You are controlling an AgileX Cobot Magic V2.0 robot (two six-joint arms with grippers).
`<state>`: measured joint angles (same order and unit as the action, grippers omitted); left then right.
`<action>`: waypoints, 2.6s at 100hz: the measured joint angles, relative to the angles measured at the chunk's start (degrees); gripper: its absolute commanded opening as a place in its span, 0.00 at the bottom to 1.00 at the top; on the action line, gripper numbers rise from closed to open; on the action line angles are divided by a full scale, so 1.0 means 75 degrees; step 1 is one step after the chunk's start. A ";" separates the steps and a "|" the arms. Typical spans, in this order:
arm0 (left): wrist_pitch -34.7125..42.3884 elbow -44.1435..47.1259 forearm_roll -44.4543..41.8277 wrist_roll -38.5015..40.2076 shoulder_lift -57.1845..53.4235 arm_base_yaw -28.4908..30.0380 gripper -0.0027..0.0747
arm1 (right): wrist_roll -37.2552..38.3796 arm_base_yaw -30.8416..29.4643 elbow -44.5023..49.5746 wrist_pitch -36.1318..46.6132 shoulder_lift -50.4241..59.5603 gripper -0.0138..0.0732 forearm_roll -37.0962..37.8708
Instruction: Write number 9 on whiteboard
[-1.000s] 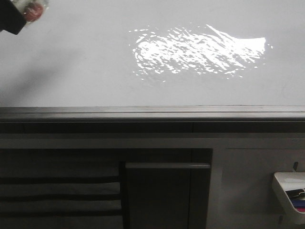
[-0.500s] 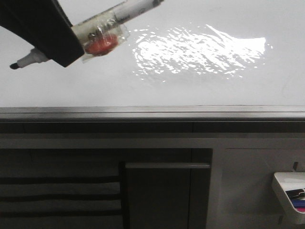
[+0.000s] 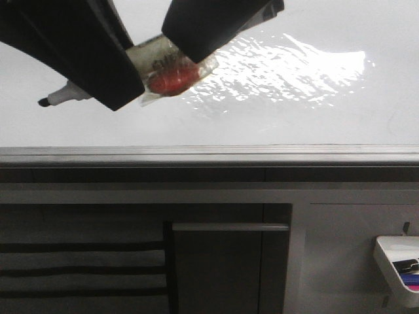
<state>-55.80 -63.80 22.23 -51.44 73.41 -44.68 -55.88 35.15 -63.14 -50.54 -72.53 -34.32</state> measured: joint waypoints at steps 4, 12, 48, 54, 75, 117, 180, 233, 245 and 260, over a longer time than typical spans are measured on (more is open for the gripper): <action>0.0000 0.0000 0.0000 0.0000 0.0000 -0.0010 0.01 | -0.0019 0.0000 0.0000 0.0006 -0.0016 0.47 -0.0012; 0.0000 0.0000 0.0000 -0.0014 0.0000 -0.0010 0.01 | -0.0019 0.0000 0.0000 0.0006 -0.0035 0.39 -0.0017; -0.0030 0.0000 -0.0070 -0.0282 0.0000 -0.0029 0.05 | -0.0118 0.0028 -0.0014 -0.0205 -0.0035 0.11 -0.0080; -0.0030 0.0000 -0.0106 -0.0318 0.0000 -0.0029 0.14 | -0.0131 0.0028 -0.0013 -0.0212 -0.0035 0.10 -0.0091; 0.0083 -0.0291 -0.0252 0.0153 -0.0141 0.0097 0.52 | 0.0192 0.0028 -0.0013 -0.0179 0.0193 0.11 0.0423; 0.0360 0.0186 -0.1461 0.2758 -0.2052 0.2265 0.51 | 0.5845 -0.1377 0.0375 0.0382 0.2380 0.11 0.4255; 0.2161 0.2347 -0.1286 0.3084 -0.3510 0.2822 0.51 | 0.6462 -0.1792 0.1743 0.2983 0.1468 0.11 0.3297; 0.2216 0.2347 -0.1257 0.3084 -0.3510 0.2822 0.51 | 0.6366 -0.1447 0.0342 0.1808 -0.0387 0.11 0.3310; 0.2216 0.2347 -0.1257 0.3084 -0.3510 0.2822 0.51 | 0.6366 -0.1865 0.0309 0.1609 -0.0116 0.11 0.3345; 0.2216 0.2347 -0.1257 0.3084 -0.3510 0.2822 0.51 | 0.6422 -0.2066 0.0178 0.1688 0.0072 0.11 0.3584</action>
<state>-39.18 -46.20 12.81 -28.31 47.09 -23.51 -7.71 19.66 -61.81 -37.88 -71.99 -7.44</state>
